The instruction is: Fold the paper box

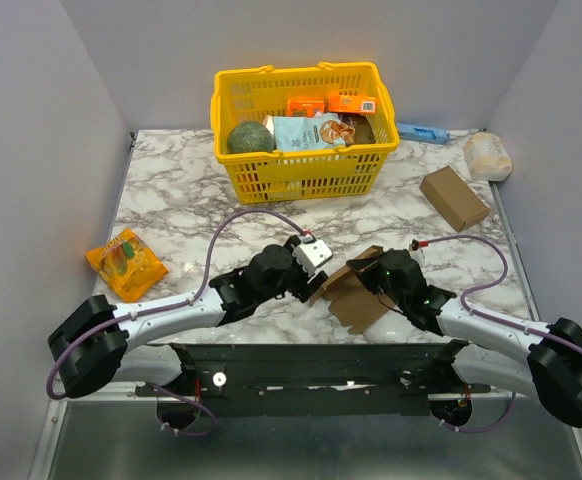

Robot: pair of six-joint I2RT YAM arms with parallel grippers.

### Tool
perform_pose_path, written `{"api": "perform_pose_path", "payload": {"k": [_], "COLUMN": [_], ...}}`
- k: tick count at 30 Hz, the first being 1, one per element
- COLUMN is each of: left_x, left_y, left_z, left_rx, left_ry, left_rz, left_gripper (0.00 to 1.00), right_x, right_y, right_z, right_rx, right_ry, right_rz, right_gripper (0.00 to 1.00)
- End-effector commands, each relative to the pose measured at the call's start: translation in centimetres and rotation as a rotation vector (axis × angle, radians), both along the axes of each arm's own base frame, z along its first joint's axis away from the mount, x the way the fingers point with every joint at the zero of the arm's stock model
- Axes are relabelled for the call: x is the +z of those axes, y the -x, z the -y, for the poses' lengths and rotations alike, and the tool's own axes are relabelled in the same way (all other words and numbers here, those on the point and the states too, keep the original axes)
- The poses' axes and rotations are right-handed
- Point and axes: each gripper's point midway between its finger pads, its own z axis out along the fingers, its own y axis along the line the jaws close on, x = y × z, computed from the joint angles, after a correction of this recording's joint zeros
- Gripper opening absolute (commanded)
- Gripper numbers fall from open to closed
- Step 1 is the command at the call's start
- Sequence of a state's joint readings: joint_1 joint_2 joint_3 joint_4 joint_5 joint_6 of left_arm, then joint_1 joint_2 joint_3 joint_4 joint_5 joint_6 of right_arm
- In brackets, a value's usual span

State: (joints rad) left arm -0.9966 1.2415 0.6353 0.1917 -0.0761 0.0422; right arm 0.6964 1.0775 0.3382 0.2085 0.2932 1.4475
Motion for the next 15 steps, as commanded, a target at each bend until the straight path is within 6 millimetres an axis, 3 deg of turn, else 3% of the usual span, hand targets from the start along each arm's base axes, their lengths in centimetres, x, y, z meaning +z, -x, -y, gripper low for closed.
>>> {"api": "perform_pose_path", "payload": {"k": [1, 15], "left_x": [0.1, -1.8], "left_y": [0.4, -0.2], "left_z": [1.4, 2.3], "left_rx": [-0.063, -0.067], "left_ry": [0.008, -0.026], "left_rz": [-0.015, -0.023], "left_gripper": [0.75, 0.71], "right_x": [-2.3, -2.4], "right_y": [0.5, 0.5], "right_z": [1.7, 1.6], "right_rx": [-0.032, -0.029], "right_ry": [0.087, 0.087], "right_rz": [-0.044, -0.046], "right_gripper": [0.04, 0.04]}}
